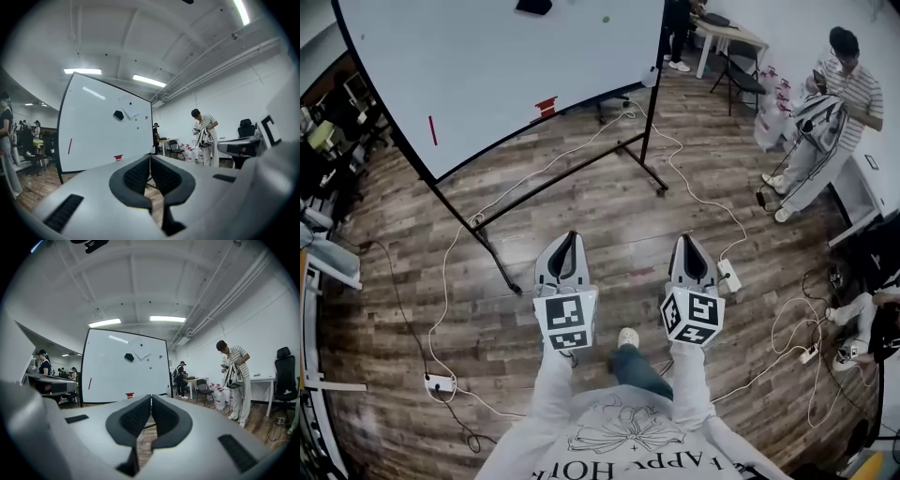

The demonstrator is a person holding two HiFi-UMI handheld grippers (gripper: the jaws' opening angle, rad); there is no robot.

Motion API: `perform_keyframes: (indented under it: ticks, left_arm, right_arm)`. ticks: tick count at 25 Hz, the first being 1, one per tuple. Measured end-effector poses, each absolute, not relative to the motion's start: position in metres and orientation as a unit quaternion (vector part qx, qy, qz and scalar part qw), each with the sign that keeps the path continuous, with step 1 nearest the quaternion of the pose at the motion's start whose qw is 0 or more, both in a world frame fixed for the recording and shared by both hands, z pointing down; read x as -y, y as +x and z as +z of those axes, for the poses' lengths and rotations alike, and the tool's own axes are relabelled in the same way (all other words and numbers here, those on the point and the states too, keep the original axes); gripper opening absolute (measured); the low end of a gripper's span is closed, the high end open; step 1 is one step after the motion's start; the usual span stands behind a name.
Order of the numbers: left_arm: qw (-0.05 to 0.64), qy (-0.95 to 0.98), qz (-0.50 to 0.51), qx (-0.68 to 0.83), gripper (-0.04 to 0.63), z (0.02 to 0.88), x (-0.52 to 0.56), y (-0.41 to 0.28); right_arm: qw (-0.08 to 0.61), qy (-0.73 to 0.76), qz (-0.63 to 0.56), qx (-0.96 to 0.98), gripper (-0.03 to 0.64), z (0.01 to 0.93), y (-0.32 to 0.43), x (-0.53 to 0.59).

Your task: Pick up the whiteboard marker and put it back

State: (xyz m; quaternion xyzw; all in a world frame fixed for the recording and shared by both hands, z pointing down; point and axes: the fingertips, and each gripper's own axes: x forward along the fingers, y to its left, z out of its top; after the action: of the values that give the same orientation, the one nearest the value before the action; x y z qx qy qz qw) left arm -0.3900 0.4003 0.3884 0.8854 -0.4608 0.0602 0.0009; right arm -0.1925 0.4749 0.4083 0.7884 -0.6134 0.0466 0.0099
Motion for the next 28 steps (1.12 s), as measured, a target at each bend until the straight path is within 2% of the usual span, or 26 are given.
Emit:
perform_keyframes:
  ticks: [12, 28]
  left_arm:
    - [-0.007, 0.879, 0.055, 0.474, 0.008, 0.372, -0.293, -0.254]
    - [0.008, 0.894, 0.064, 0.443, 0.008, 0.402, -0.112, -0.135]
  right_arm:
    - [0.0, 0.767, 0.035, 0.641, 0.006, 0.392, -0.065, -0.355]
    - [0.01, 0.786, 0.053, 0.616, 0.006, 0.424, 0.044, -0.191]
